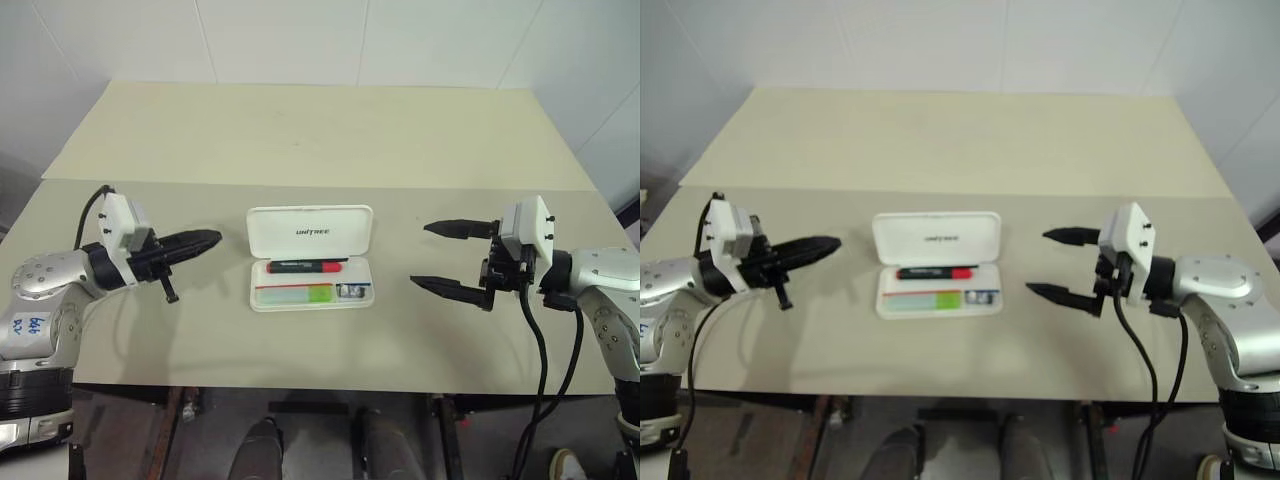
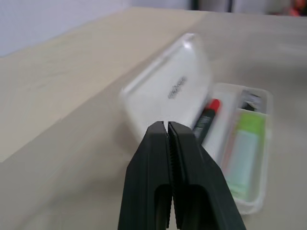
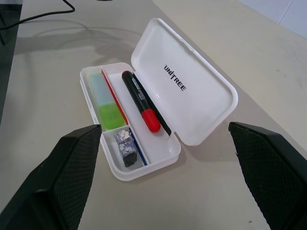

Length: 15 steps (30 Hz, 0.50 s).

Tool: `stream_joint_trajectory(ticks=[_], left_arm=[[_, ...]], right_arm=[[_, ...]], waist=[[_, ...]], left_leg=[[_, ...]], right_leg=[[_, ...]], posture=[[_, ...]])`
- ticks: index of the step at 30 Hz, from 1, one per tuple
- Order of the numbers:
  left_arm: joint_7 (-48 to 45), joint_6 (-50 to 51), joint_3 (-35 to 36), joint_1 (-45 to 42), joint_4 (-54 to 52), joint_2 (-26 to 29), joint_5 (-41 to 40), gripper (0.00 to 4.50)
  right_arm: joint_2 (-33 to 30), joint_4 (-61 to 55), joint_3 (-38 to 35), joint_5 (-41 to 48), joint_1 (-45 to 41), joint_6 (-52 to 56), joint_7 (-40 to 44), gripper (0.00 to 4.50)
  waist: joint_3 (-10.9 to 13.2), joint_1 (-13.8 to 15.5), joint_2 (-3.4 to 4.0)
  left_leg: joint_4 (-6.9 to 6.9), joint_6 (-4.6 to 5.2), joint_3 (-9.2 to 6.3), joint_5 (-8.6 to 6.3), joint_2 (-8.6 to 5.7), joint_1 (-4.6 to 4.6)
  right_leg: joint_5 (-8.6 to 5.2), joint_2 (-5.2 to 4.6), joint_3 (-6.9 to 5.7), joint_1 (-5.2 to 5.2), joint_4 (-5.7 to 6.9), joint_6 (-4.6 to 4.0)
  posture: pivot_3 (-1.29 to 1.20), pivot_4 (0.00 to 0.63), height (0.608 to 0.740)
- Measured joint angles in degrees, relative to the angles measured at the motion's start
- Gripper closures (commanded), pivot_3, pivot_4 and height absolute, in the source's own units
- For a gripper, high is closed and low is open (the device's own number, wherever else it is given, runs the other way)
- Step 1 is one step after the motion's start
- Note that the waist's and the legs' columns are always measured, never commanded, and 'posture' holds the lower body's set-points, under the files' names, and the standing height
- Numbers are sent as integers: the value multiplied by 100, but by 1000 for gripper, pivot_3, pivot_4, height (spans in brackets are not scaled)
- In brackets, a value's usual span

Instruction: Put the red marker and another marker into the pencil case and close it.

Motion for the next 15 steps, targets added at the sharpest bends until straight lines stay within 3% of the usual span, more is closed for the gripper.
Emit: stream_joint_trajectory(ticks=[4,15], left_arm=[[355,154,-4,-231,256,-76,87,4452],[1191,245,-917,-1416,1528,-792,1036,4452]], right_arm=[[0,-91,11,1,23,1,-41,0],[1,-311,21,3,160,4,-265,0]], waist=[[-1,4,-1],[-3,8,-6]], left_leg=[[0,0,0,0,0,0],[2,-1,-1,0,-1,-2]], right_leg=[[1,-1,0,0,-1,1],[5,1,0,1,0,9]], posture=[[0,150,740],[0,150,740]])
